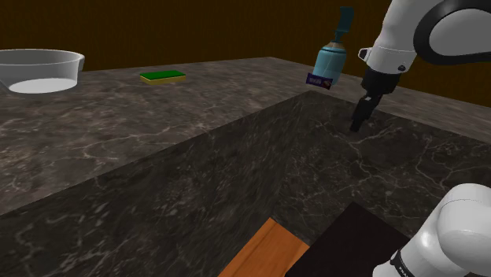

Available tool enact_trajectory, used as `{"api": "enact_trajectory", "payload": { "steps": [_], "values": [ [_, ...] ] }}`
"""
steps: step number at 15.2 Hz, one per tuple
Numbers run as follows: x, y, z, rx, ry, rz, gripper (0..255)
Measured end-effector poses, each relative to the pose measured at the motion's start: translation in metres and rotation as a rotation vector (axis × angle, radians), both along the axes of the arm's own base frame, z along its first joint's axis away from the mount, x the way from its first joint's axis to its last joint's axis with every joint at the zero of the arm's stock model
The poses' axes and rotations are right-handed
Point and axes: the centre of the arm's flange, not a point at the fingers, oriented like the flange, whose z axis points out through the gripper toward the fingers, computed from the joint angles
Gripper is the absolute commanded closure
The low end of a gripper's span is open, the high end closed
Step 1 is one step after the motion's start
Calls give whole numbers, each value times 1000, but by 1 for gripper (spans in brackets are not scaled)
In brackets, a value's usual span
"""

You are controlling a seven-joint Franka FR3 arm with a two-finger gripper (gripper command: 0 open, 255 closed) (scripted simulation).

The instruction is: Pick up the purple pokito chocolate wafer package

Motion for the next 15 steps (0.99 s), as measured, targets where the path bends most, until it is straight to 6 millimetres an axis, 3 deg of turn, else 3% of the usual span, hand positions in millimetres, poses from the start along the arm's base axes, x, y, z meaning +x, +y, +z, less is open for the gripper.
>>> {"api": "enact_trajectory", "payload": {
  "steps": [5,15],
  "values": [
    [23,-29,7,24,-35,-8,0],
    [100,-130,28,101,-153,-36,0]
  ]
}}
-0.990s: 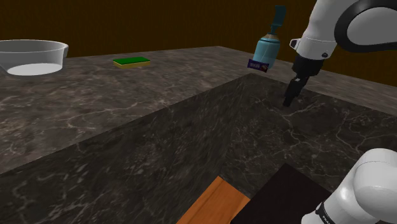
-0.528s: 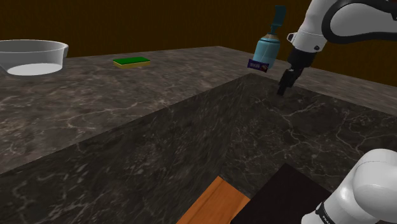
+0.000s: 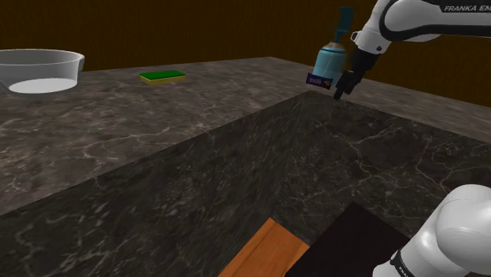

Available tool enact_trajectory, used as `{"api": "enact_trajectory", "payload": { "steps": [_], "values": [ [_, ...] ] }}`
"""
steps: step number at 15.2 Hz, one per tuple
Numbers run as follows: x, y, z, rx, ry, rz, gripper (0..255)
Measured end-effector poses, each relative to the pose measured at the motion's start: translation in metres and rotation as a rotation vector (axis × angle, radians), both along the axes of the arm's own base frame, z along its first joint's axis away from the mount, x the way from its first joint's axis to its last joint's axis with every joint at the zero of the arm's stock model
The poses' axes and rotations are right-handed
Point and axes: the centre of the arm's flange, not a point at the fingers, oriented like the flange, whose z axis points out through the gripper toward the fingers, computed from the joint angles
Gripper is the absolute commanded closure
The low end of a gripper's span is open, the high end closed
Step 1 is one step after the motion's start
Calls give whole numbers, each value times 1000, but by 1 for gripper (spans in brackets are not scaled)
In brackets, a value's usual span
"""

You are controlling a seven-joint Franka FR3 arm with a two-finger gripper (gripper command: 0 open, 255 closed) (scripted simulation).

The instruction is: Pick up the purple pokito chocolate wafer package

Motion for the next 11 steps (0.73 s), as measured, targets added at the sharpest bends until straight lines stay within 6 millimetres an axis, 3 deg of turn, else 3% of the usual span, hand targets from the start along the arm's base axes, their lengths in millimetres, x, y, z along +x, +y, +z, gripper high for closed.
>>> {"api": "enact_trajectory", "payload": {
  "steps": [11],
  "values": [
    [79,-116,28,84,-130,-31,0]
  ]
}}
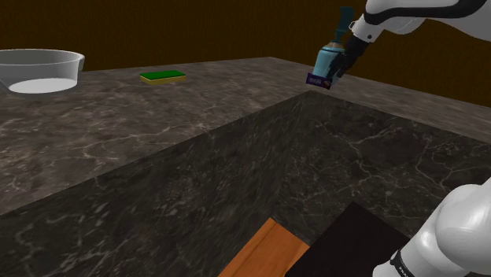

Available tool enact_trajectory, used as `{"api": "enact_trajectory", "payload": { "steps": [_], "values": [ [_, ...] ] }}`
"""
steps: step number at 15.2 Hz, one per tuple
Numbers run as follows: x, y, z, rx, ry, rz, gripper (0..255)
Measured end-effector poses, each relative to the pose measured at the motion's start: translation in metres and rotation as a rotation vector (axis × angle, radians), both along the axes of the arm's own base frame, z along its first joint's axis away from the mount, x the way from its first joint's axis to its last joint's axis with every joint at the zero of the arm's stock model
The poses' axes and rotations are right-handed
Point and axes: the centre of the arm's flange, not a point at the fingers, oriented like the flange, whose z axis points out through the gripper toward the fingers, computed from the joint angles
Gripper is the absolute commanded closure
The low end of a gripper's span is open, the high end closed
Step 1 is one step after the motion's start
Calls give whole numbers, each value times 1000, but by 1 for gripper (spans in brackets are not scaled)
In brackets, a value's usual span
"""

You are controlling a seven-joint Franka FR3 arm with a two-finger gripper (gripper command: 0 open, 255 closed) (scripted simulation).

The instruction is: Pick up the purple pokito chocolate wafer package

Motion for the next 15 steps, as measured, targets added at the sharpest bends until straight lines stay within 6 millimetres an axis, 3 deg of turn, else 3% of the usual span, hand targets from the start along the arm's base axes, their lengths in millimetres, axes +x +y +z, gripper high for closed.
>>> {"api": "enact_trajectory", "payload": {
  "steps": [3,10,11,15],
  "values": [
    [9,-23,3,15,-24,-5,0],
    [12,-27,-31,17,-29,-5,0],
    [12,-27,-33,17,-28,-5,255],
    [12,-26,-34,17,-29,-5,255]
  ]
}}
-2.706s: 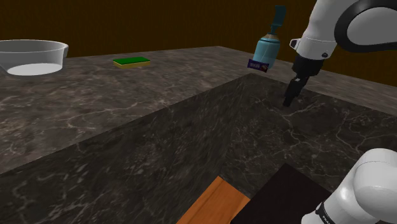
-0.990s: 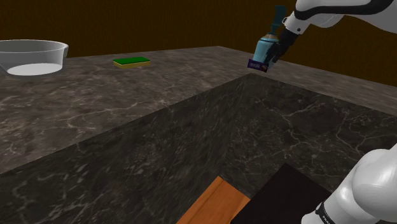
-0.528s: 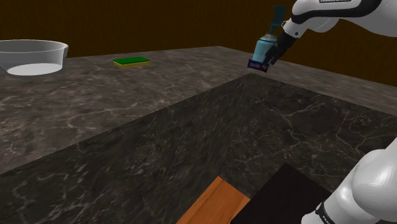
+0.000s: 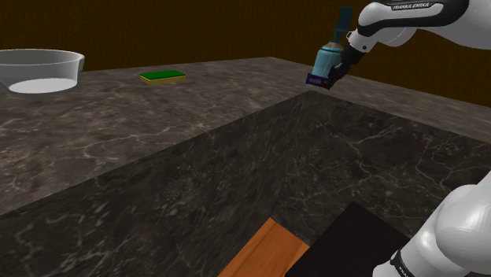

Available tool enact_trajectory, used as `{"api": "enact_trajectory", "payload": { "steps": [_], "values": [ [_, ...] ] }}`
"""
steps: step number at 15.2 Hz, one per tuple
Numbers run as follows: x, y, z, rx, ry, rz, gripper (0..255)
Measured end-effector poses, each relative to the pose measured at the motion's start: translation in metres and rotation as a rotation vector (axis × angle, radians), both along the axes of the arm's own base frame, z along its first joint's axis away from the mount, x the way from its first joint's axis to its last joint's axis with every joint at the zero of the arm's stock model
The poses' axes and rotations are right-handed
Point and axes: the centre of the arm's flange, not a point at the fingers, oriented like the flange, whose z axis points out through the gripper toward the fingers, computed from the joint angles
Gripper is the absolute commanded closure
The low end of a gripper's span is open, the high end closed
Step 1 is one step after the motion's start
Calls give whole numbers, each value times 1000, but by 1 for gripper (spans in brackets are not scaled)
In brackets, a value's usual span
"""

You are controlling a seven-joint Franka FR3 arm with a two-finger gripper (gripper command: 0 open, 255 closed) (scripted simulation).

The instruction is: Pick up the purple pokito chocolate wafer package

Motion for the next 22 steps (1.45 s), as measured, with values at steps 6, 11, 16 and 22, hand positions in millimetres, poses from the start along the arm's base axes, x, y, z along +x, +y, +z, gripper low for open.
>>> {"api": "enact_trajectory", "payload": {
  "steps": [6,11,16,22],
  "values": [
    [0,0,0,0,0,0,255],
    [0,0,22,0,-1,0,255],
    [0,-1,47,0,0,0,255],
    [0,0,77,0,0,0,255]
  ]
}}
